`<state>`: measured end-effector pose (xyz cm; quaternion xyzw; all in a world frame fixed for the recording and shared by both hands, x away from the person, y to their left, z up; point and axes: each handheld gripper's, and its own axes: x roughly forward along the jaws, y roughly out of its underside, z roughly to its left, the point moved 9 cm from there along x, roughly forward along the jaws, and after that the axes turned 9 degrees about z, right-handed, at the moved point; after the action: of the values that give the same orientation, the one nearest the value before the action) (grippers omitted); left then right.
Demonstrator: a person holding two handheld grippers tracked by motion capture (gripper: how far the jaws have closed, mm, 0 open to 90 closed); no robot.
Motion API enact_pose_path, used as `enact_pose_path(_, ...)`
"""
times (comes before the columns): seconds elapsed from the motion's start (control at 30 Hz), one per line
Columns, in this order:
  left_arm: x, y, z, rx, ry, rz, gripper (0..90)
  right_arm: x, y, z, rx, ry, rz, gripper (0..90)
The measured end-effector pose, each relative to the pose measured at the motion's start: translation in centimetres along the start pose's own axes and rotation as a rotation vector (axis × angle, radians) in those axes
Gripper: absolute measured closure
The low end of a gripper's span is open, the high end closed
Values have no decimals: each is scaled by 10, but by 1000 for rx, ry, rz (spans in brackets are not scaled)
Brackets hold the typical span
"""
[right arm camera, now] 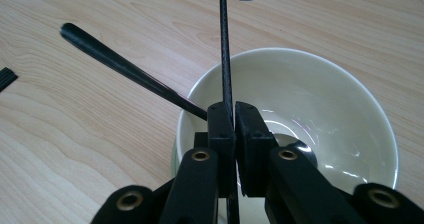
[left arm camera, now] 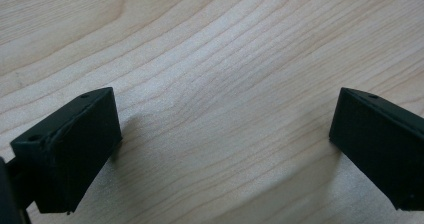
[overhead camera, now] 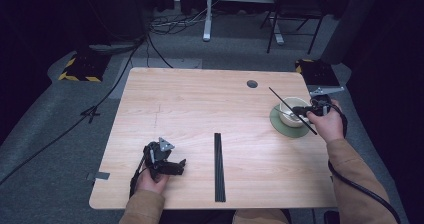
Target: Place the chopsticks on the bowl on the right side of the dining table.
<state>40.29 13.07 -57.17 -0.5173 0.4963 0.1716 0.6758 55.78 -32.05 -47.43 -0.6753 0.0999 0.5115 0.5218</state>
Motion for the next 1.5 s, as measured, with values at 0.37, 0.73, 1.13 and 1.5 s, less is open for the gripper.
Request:
enact_pose_path(0.37,0,0,0,1,2,2,4,8,2,-5,13,8,9,845)
enact_pose_path(0.73,0,0,0,1,1,4,3,-13,-7,9,7,20,-76,629)
enact_pose_path(1.13,0,-1,1,6,-3,1,3,-36,-16,66,-77,-15,-154,445)
enact_pose_path(1.5,0,0,0,5,-5,1,3,-34,-17,120,-140,-101,-163,392)
